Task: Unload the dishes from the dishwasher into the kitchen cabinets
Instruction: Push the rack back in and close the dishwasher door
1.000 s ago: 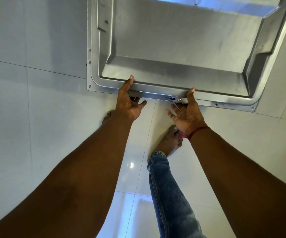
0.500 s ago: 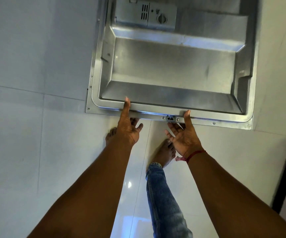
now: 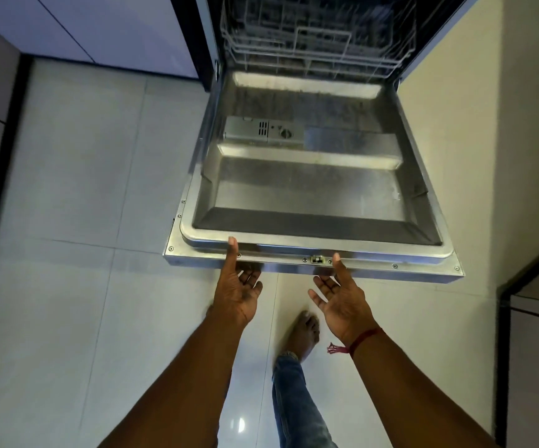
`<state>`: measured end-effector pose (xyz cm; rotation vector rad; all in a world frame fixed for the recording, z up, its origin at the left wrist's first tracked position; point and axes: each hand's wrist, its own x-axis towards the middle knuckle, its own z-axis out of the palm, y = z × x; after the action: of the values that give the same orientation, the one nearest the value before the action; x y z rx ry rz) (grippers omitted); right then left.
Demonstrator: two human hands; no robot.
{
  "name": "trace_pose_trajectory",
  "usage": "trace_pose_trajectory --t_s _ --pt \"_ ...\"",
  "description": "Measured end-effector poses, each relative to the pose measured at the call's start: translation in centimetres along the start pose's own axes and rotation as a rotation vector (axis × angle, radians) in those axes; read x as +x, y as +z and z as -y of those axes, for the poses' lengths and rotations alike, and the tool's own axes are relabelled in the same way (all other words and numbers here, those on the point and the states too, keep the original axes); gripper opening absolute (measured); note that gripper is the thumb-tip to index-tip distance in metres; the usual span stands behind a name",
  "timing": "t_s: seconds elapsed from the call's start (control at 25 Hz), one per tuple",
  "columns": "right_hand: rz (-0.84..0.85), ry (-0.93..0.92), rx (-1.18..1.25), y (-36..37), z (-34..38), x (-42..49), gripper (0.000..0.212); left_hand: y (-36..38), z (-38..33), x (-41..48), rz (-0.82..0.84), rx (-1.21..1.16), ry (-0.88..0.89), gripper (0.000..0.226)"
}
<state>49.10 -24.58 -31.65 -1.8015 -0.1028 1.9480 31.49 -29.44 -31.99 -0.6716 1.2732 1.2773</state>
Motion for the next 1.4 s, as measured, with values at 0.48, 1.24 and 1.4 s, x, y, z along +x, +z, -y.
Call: trace_pose_trajectory --t_s 0.48,1.24,1.4 --pt "-0.008 -0.181 -0.084 3.2 7.4 -7.5 0.038 7.1 -5.9 -8.3 0.049 0.047 0.088 0.072" --pt "-0.179 -1.01 -1.355 7.3 18.8 -13.3 0.088 19.2 -14.1 -16.3 0.172 0.146 0.515 0.033" --pt "-0.218 -1.209 -1.798 6.6 21.9 -13.2 0.101 20.7 -15.4 -17.1 0.291 0.373 0.669 0.02"
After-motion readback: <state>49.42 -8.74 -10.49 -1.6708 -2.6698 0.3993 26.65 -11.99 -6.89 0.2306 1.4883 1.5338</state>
